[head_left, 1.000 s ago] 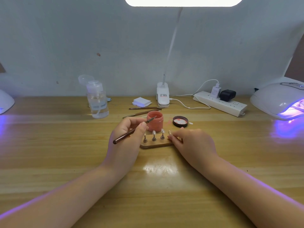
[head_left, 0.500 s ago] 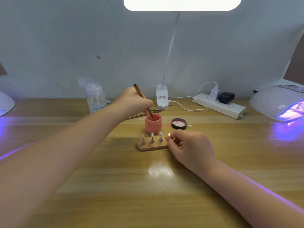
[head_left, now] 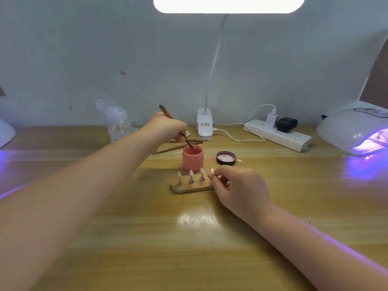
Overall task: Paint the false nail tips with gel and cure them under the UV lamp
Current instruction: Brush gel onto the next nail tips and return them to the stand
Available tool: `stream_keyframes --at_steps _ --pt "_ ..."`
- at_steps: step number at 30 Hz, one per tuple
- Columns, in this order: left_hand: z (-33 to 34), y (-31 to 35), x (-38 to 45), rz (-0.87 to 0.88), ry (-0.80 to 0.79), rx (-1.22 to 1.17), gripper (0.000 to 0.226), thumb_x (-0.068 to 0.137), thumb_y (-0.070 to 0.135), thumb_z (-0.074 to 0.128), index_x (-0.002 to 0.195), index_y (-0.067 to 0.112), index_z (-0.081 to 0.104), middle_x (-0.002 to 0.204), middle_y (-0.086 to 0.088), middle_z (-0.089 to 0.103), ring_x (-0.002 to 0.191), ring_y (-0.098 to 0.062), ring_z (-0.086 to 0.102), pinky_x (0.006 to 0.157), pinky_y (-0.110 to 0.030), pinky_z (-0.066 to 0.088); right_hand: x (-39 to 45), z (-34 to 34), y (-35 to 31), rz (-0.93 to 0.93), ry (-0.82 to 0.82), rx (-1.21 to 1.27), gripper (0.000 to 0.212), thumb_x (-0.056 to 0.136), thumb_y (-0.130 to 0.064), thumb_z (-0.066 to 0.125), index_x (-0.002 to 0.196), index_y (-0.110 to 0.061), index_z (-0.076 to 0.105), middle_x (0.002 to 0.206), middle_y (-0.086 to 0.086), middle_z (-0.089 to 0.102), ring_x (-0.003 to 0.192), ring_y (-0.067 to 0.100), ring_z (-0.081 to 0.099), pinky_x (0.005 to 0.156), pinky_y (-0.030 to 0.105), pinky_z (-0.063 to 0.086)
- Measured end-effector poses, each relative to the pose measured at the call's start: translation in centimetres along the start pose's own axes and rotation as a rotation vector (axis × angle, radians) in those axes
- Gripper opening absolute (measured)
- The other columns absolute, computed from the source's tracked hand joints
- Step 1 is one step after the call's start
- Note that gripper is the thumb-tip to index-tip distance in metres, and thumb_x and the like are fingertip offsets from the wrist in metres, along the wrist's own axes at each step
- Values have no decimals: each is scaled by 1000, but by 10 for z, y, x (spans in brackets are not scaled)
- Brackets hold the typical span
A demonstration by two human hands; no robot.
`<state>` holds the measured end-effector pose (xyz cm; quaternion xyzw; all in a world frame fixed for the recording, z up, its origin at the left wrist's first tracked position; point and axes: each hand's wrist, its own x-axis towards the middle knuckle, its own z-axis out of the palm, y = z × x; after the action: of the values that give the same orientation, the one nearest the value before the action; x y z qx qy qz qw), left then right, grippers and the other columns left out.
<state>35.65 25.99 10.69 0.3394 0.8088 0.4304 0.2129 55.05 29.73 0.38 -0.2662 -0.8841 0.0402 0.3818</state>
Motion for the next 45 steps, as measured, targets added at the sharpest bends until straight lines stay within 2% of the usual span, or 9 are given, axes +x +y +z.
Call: stream_keyframes --at_steps 5,13,16,19,21,25,32,41,45 --pt "-22 -18 -1 -152 7 -185 14 84 17 58 95 12 66 48 8 61 47 -8 29 42 -20 22 1 1 1 -6 -12 -8 12 88 -32 66 80 -23 72 62 -6 66 58 20 61 46 27 43" --pt "-36 -35 -5 -145 49 -283 11 79 19 62 86 14 70 53 7 64 50 -9 32 45 -21 24 2 1 3 26 -18 38 13 88 -34 64 84 -25 72 65 -8 68 61 18 62 51 28 47" --pt "-33 -39 -19 -60 14 -433 10 80 19 64 81 14 72 58 6 65 49 -6 38 41 -18 29 2 -1 2 46 -8 123 10 86 -30 69 82 -22 74 65 -10 67 57 11 59 53 28 48" --pt "-23 -49 -41 150 -3 -558 14 91 14 59 86 10 71 66 1 69 52 -5 47 45 -15 39 4 -5 3 68 5 275 5 82 -22 75 81 -17 75 69 -11 68 52 -1 53 56 20 45" --pt "-14 -60 -60 325 18 -511 16 94 11 56 87 13 70 73 -2 73 56 -6 53 52 -16 46 4 -7 2 85 3 344 2 81 -19 76 83 -18 76 70 -12 67 53 0 53 56 16 42" --pt "6 -81 -97 576 69 -425 13 89 10 59 93 20 68 80 3 74 70 -2 66 60 -11 48 4 -7 1 155 -5 448 7 81 -19 77 88 -22 76 72 -13 69 58 7 56 57 22 47" --pt "19 -92 -113 725 97 -182 16 86 21 60 99 27 67 88 9 71 86 -12 67 72 -23 53 5 -8 0 157 0 508 9 82 -14 76 90 -17 77 69 -18 66 54 3 49 57 11 37" --pt "20 -95 -115 787 117 -96 18 87 23 63 102 20 71 92 5 72 89 -17 67 77 -34 53 4 -8 -1 112 31 494 10 82 -12 75 91 -18 77 67 -23 62 54 4 51 55 10 37" --pt "19 -96 -116 784 91 -155 22 85 33 60 97 19 72 89 5 73 87 -18 68 76 -36 54 4 -7 -1 116 36 491 9 83 -13 75 90 -16 77 64 -23 60 53 3 50 55 8 34"
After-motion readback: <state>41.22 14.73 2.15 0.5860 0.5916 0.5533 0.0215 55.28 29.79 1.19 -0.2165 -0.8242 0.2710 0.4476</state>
